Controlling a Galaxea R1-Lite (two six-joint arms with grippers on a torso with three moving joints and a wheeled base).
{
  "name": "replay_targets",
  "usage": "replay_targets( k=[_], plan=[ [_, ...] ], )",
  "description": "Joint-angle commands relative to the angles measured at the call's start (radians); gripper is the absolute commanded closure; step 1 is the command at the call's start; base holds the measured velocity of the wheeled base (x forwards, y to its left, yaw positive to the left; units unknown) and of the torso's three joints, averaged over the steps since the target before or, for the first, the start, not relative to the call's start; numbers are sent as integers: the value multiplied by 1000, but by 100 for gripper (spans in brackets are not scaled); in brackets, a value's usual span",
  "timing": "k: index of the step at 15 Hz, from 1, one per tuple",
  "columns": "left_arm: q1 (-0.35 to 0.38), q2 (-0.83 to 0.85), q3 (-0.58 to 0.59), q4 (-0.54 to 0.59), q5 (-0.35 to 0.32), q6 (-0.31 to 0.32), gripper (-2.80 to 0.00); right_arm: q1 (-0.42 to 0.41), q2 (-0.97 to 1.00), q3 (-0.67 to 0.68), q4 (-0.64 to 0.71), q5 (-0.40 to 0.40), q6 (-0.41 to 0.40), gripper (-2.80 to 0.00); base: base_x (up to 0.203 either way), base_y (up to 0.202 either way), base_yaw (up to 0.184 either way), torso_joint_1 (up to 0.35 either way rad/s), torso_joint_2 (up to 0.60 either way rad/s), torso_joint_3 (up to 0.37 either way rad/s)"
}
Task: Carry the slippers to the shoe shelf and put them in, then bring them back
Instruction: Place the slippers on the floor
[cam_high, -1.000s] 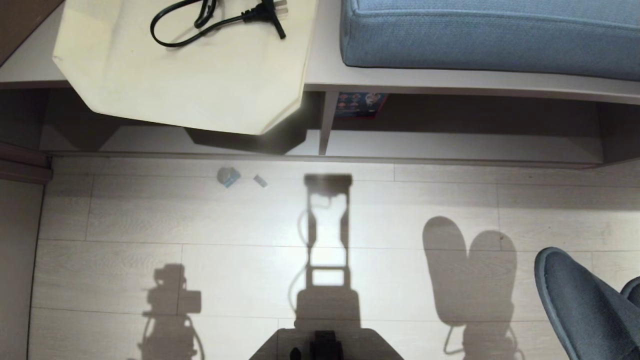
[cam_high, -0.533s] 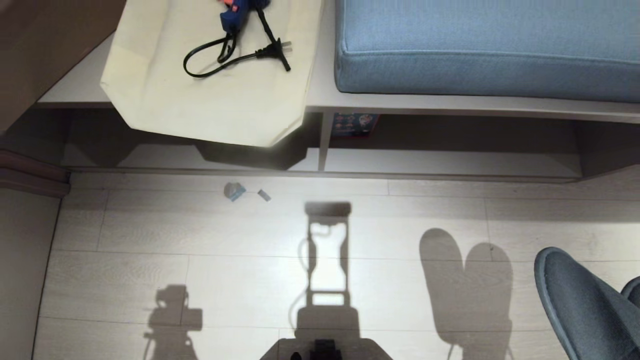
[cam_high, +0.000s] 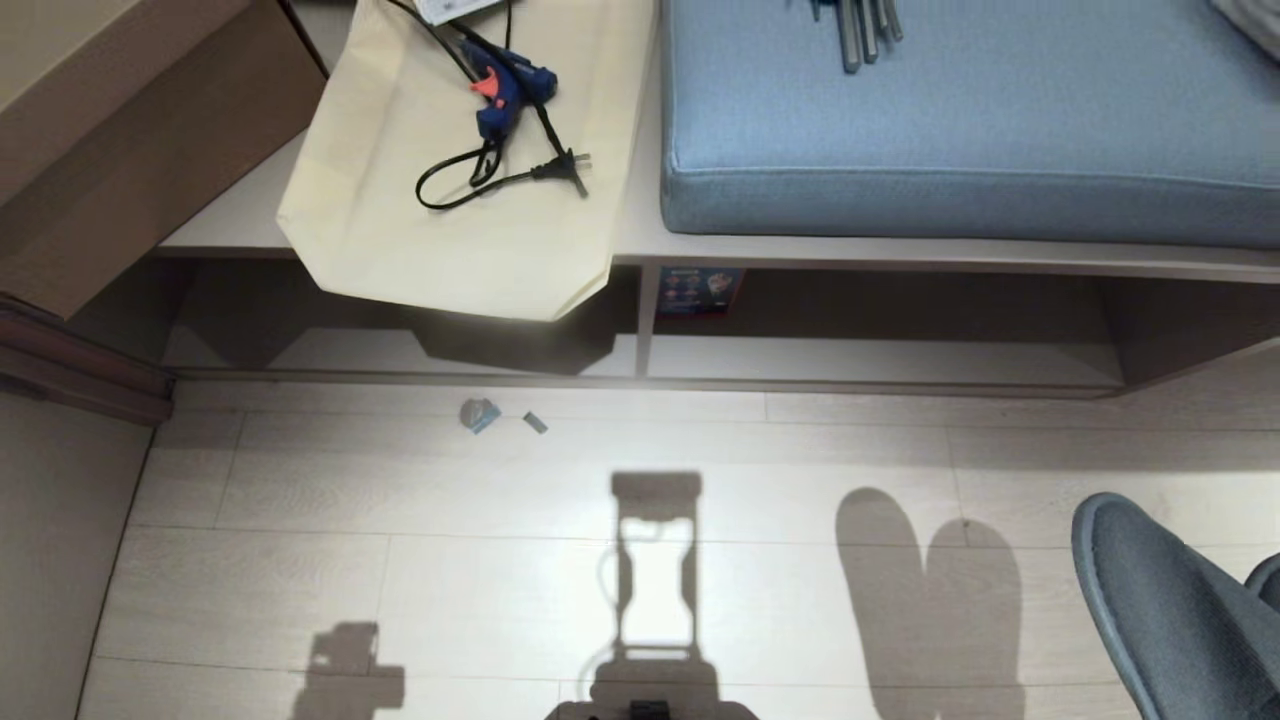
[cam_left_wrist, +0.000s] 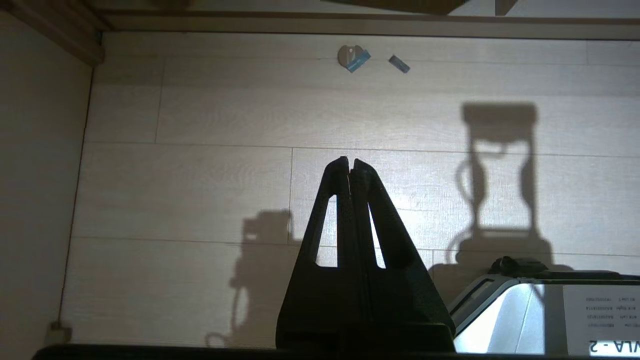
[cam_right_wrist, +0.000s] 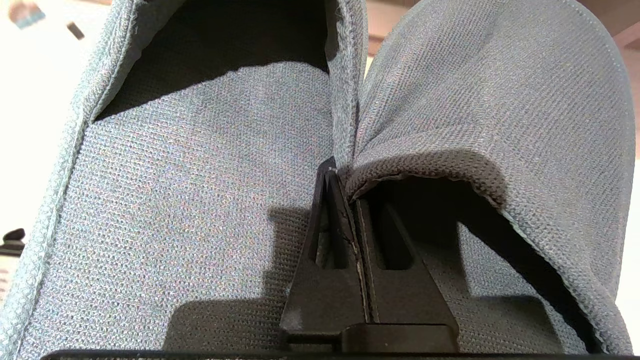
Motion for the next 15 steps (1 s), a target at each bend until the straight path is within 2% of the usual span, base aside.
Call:
replay_targets(
  k=[1, 15],
  plan=[
    [0, 1, 0, -1, 0, 0, 0, 0, 2, 0, -2, 1, 3, 0, 0, 0, 0, 5, 2, 203],
    [0, 1, 0, -1, 0, -2, 0, 0, 2, 0, 0, 1, 6, 0, 0, 0, 0, 1, 2, 201]
  ],
)
